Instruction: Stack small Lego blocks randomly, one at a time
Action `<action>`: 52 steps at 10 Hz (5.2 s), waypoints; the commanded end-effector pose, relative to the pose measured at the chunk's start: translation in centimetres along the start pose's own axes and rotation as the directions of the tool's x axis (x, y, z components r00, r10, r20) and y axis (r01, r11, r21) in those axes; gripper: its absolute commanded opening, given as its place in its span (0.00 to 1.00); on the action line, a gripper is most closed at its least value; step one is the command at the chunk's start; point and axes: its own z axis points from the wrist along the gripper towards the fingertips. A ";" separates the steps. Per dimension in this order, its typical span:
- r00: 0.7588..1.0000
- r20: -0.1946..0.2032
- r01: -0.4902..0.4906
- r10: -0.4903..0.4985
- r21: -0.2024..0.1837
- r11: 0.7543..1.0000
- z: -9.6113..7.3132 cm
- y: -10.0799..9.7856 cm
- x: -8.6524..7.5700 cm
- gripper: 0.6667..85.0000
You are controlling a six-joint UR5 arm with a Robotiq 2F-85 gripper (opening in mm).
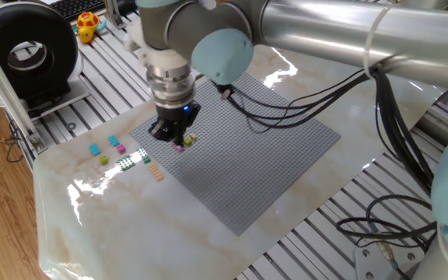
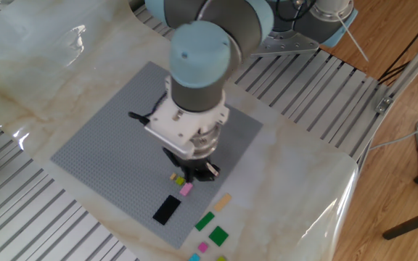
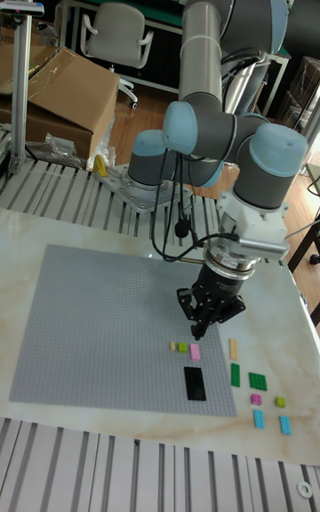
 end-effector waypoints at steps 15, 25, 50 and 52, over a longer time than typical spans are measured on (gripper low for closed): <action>0.999 0.032 0.020 -0.019 -0.029 0.999 0.9 -5.4 -2.1 0.01; 0.999 0.029 0.021 -0.020 -0.041 0.999 1.9 -6.0 -1.3 0.01; 0.999 0.052 -0.010 0.013 -0.071 0.997 3.2 -6.2 -0.9 0.01; 0.999 0.051 -0.014 0.018 -0.069 0.997 3.3 -6.1 -0.9 0.01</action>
